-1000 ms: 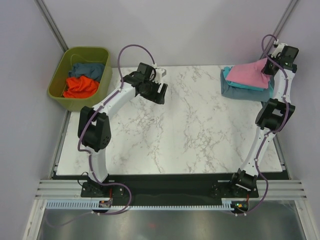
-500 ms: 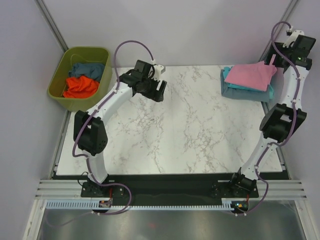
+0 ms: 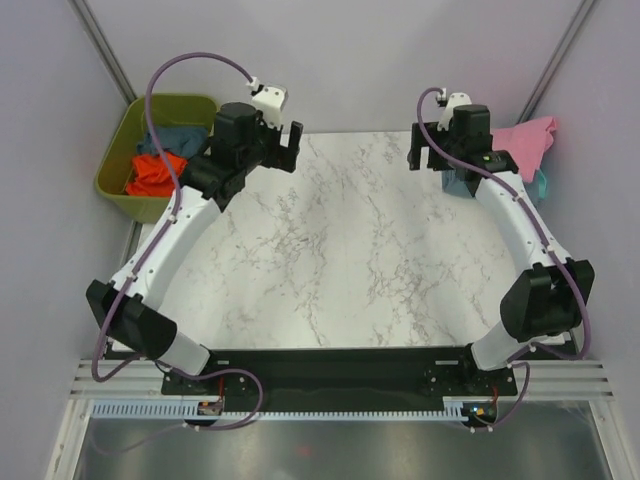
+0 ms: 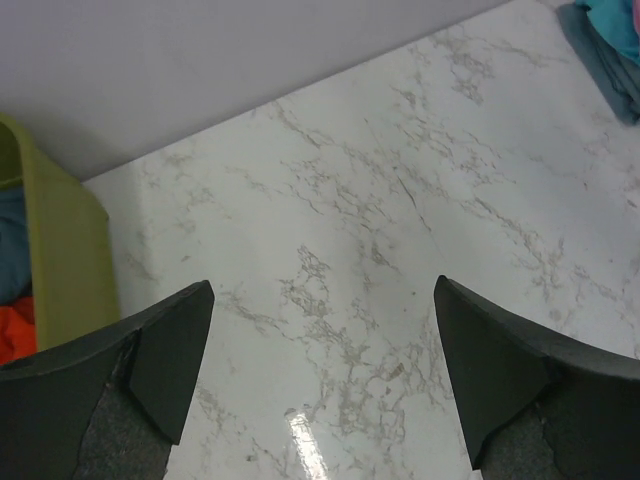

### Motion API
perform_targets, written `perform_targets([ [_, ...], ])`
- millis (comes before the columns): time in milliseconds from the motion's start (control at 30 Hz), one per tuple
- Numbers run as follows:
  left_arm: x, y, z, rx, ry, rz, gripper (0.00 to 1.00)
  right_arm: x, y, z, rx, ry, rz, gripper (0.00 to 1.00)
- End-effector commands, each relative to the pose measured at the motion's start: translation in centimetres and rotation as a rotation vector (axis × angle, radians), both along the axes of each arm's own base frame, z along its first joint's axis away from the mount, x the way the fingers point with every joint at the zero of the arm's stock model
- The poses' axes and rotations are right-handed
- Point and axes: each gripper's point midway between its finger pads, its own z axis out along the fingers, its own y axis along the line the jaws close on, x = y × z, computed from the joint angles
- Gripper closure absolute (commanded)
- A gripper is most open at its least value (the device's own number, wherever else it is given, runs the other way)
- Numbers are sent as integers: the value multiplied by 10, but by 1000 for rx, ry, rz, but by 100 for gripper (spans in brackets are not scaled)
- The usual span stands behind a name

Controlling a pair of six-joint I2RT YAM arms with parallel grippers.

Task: Fold and stack the t-shirts
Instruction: Neatly place the folded tshirt to the corner

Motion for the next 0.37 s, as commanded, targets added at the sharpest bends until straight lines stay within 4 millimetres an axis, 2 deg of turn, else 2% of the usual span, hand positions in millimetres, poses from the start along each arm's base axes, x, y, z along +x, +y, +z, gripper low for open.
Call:
perform_targets([
  [0, 1, 24, 30, 11, -149, 94, 1, -21, -17, 10, -16, -32, -160, 2],
  [33, -2, 28, 30, 2, -146, 111, 1, -26, -16, 10, -11, -29, -158, 2],
  [67, -6, 31, 28, -1, -142, 110, 1, -34, -17, 19, -8, -44, -160, 2],
  [133, -16, 41, 25, -4, -139, 119, 1, -42, -21, 17, -15, -38, -170, 2],
  [167, -19, 44, 20, 2, -129, 118, 1, -48, -23, 24, -16, -53, -173, 2],
  [333, -35, 60, 32, 14, -163, 124, 1, -62, -32, 22, -46, -36, -209, 2],
])
